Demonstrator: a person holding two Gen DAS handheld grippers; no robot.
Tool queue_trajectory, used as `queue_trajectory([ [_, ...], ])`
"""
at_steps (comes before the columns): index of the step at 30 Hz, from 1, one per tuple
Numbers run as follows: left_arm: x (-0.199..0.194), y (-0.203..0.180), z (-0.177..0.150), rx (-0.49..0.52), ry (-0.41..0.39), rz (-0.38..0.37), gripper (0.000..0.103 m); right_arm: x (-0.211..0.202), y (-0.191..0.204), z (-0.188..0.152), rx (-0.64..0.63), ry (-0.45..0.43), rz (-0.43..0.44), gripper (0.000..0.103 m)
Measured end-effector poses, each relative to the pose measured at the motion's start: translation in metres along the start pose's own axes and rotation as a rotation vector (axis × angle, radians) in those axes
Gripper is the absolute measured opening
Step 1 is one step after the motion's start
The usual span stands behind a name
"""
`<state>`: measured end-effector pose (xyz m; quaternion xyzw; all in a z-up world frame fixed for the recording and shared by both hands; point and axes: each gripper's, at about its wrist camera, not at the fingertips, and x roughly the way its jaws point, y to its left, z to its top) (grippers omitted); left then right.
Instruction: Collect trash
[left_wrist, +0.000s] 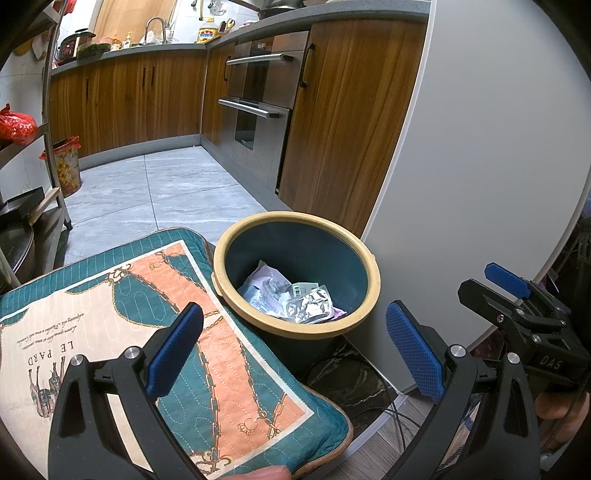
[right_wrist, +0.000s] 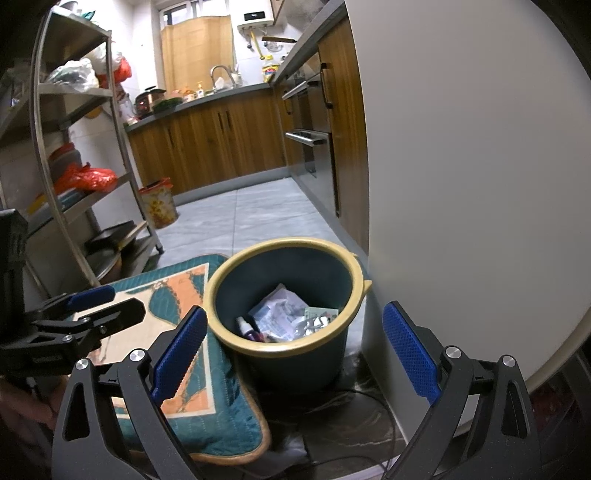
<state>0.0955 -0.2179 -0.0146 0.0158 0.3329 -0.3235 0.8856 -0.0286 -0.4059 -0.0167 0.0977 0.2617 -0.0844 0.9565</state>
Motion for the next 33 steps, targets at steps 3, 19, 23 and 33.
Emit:
queue_trajectory([
  [3, -0.0005, -0.0006, -0.0008, 0.004, 0.001, 0.000, 0.098, -0.0005, 0.0003, 0.0002, 0.001, -0.002, -0.001, 0.095],
  [19, -0.0017, 0.0001, -0.0053, 0.006, -0.004, -0.007, 0.098, 0.0001, -0.0002, -0.0004, 0.001, -0.001, 0.000, 0.095],
  [23, -0.0030, -0.0004, -0.0059, 0.011, -0.015, -0.009, 0.098, 0.0001, -0.0001, -0.0005, 0.001, -0.001, 0.000, 0.095],
  [33, -0.0009, -0.0003, -0.0046, 0.013, 0.012, -0.016, 0.098, -0.0001, 0.0012, -0.0004, 0.003, -0.003, 0.000, 0.095],
])
